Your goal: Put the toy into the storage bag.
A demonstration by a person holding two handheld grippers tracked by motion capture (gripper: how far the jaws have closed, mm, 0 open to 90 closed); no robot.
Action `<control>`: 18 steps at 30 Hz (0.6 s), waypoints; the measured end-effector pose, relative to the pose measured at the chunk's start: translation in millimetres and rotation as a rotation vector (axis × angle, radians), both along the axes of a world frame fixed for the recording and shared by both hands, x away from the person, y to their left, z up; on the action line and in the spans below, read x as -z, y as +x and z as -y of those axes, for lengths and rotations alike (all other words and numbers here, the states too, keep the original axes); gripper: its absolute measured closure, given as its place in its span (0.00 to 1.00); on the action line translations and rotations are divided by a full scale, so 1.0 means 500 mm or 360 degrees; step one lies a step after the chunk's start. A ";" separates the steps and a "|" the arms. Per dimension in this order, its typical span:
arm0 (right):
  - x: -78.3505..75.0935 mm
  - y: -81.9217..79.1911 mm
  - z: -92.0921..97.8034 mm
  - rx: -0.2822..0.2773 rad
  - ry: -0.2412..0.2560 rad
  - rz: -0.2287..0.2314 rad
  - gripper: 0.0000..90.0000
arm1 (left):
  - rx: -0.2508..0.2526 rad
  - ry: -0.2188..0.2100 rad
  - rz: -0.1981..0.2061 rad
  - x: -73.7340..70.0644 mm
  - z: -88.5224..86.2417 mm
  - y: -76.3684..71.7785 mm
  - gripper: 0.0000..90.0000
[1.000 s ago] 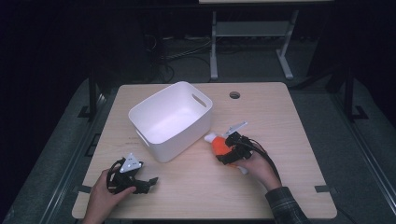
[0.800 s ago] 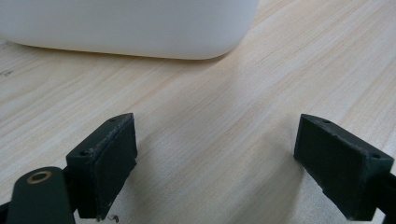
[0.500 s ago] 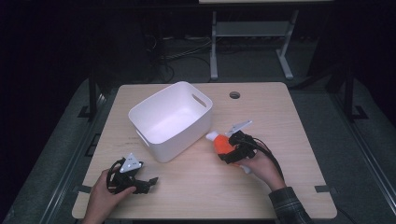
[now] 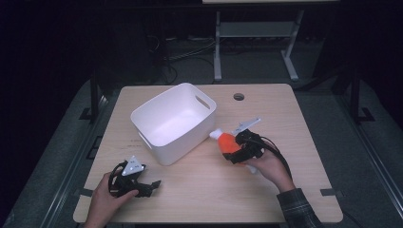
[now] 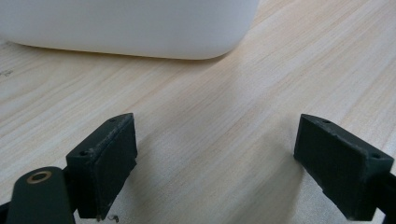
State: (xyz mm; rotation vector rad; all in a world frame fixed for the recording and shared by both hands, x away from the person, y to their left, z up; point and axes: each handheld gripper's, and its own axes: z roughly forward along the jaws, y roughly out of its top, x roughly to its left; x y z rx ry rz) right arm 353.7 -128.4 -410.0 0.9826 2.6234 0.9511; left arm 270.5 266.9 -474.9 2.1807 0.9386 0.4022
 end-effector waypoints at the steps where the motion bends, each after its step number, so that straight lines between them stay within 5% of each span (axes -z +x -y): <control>1: -0.004 0.000 0.001 -0.0001 0.0008 -0.0001 0.26 | 0.0000 0.0000 0.0000 0.000 0.000 0.000 0.14; 18: -0.079 0.007 0.018 -0.0050 0.0041 0.0024 0.26 | 0.0001 0.0001 0.0002 0.000 0.000 0.000 0.14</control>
